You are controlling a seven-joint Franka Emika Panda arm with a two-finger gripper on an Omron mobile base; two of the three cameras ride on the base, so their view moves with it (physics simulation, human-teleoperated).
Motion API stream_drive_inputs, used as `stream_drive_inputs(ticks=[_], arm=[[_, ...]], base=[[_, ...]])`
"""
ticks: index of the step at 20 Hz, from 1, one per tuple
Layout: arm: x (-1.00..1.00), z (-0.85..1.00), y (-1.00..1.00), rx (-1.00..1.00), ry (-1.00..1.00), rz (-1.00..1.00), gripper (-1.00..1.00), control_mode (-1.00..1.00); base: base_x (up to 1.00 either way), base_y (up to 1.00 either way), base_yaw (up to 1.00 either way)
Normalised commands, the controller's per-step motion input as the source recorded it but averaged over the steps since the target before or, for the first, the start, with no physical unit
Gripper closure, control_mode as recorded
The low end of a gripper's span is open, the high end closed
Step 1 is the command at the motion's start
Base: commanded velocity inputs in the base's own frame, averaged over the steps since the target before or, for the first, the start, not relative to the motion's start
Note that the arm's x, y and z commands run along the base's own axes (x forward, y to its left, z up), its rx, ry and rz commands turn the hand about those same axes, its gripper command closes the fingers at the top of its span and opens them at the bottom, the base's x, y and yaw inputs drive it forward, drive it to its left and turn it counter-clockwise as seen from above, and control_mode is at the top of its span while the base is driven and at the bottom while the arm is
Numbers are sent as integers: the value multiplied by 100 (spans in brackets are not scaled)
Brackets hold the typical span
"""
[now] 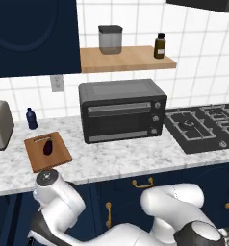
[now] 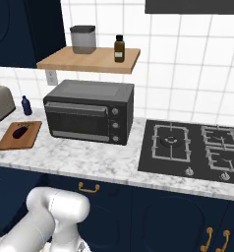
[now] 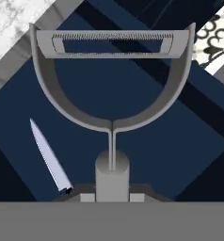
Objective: Place the appropriate cutting tool for cutting the eggplant skin on the cutting board.
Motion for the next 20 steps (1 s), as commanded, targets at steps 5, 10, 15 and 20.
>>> stream_drive_inputs(ticks=[5, 10, 15, 20], arm=[[81, 100, 0, -12, -2, -15, 100, -100], [95, 96, 10, -6, 8, -8, 100, -100], [99, 48, 12, 0, 18, 0, 100, -100], [91, -16, 36, -1, 21, 0, 100, -100]], base=[[0, 0, 0], [0, 0, 0], [0, 0, 0], [0, 0, 0]])
